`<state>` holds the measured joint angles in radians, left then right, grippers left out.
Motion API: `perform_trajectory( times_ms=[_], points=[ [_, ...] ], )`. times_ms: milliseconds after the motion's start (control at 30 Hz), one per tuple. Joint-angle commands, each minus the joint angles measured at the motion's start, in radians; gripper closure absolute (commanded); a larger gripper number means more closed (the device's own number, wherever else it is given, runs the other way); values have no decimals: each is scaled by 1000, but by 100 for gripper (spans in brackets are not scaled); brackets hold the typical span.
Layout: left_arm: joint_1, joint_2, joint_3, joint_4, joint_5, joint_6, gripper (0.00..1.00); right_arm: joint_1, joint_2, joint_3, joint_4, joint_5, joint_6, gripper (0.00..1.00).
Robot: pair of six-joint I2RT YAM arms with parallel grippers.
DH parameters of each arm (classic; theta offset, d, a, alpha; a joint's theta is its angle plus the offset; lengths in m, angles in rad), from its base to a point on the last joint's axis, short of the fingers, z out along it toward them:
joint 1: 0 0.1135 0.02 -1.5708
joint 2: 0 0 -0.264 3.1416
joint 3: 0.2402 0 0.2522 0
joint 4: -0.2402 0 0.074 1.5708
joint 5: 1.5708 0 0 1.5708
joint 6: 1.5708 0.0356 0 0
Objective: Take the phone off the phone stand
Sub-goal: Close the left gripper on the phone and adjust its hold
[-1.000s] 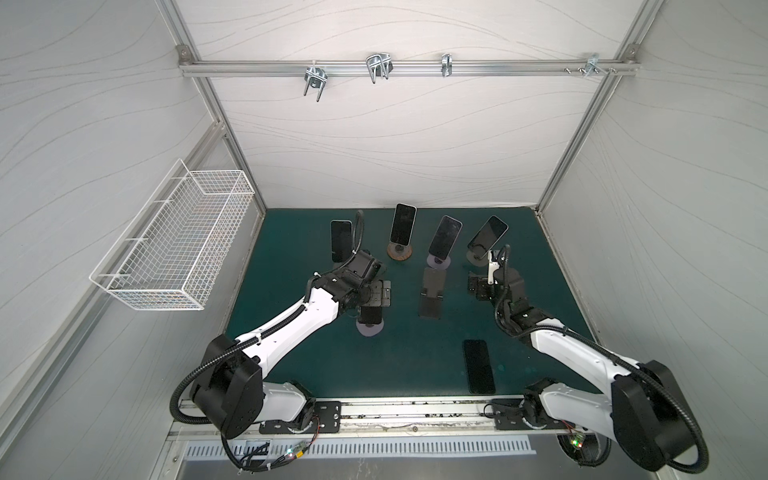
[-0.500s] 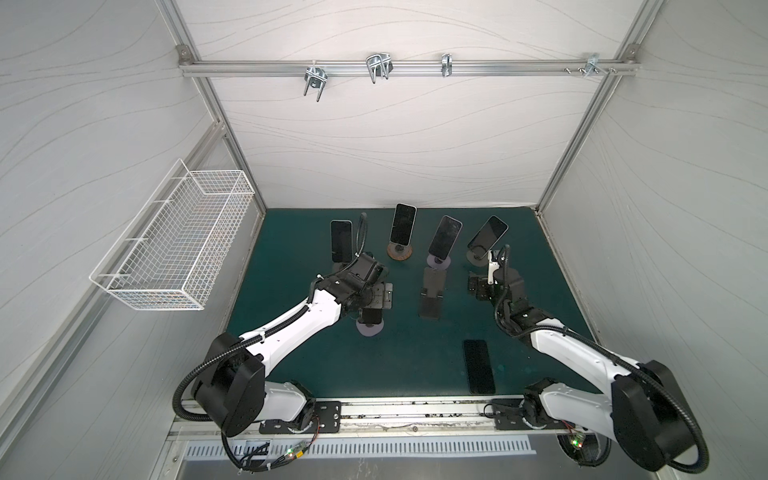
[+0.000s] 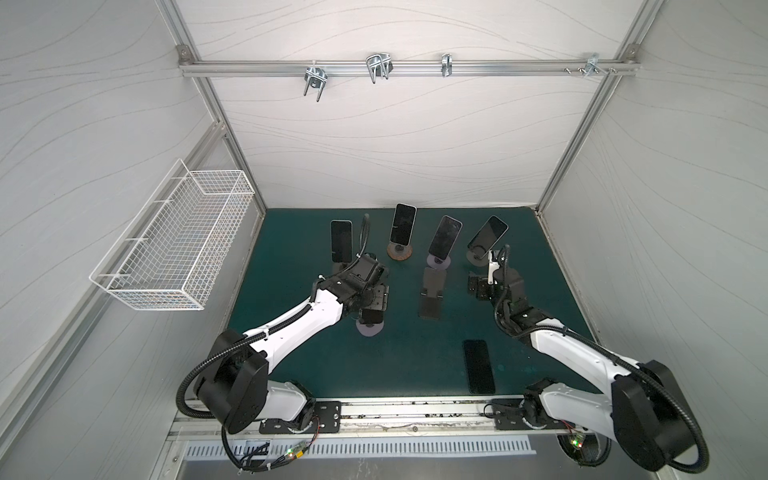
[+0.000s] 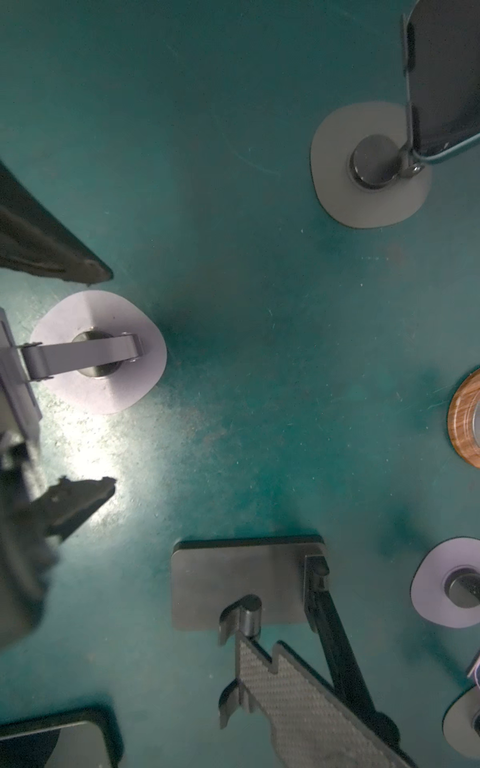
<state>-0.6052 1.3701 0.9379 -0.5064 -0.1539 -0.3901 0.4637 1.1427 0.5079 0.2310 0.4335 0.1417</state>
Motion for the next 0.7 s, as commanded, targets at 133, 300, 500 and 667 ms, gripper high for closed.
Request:
perform_trajectory(
  times_ms=[133,300,500,667],
  points=[
    [-5,-24,41,-15,-30,48,34,6,0,13,-6,19,7,1],
    [-5,-33,50,-27,-10,56,34,5,3,17,-9,23,7,1],
    [-5,-38,65,-46,-5,86,32,6,12,24,-16,22,7,1],
    [-5,-43,69,-42,-11,110,31,6,19,30,-20,19,6,1]
  ],
)
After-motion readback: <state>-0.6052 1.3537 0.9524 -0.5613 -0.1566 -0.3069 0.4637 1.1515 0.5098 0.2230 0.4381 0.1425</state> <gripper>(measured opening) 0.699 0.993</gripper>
